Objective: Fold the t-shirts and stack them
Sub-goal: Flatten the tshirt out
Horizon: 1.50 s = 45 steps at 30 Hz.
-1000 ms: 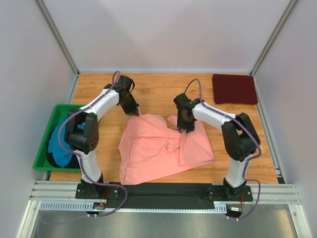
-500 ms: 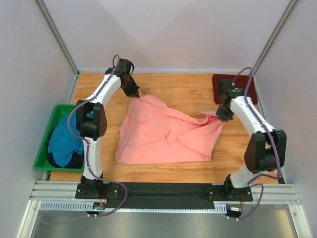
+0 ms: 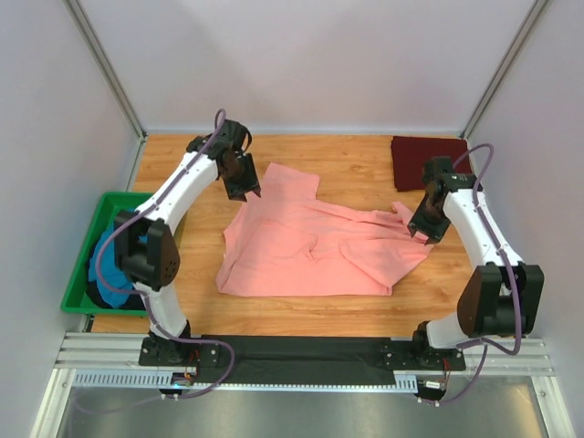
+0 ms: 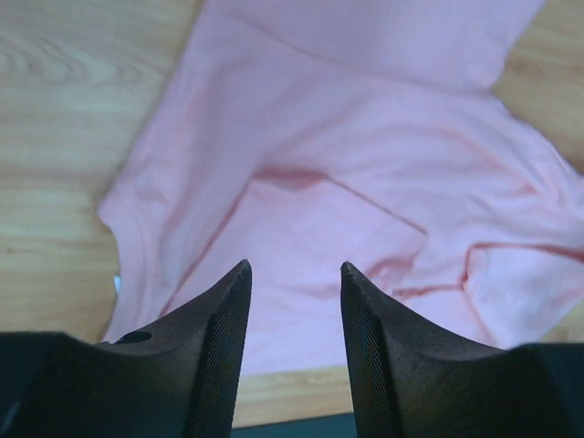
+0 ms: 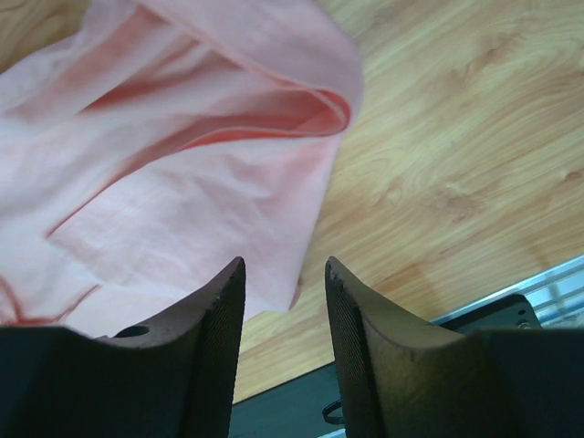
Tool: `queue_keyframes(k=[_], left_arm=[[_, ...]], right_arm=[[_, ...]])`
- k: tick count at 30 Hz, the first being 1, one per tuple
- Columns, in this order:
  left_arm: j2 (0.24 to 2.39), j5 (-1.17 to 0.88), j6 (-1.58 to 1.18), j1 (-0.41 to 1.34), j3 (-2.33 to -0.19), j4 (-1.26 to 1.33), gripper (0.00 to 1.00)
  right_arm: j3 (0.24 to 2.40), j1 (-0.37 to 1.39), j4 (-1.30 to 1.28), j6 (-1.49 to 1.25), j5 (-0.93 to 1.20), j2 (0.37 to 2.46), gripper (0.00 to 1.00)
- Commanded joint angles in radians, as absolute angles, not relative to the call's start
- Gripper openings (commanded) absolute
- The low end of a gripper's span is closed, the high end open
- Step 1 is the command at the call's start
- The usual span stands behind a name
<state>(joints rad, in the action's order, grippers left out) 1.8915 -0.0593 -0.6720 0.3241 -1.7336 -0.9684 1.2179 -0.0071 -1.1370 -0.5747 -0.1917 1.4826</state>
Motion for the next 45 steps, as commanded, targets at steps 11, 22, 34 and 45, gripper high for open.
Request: queue_keyframes(k=[11, 22, 34, 45], left_arm=[[1.870, -0.002, -1.237, 0.411, -1.713, -1.150, 0.44], [2.055, 0.041, -1.512, 0.399, -1.798, -1.149, 0.53], [2.120, 0.048, -1.606, 0.387, -1.781, -1.154, 0.50], [2.186, -0.006, -1.635, 0.388, -1.776, -1.103, 0.49]], right_arm=[[1.164, 0.245, -1.118, -0.649, -0.098, 1.345, 0.43], [1.140, 0.255, -1.089, -0.604, -0.072, 1.305, 0.43], [1.100, 0.256, -1.078, -0.581, -0.087, 1.272, 0.43], [1.103, 0.256, -1.078, -0.569, -0.094, 1.281, 0.43]])
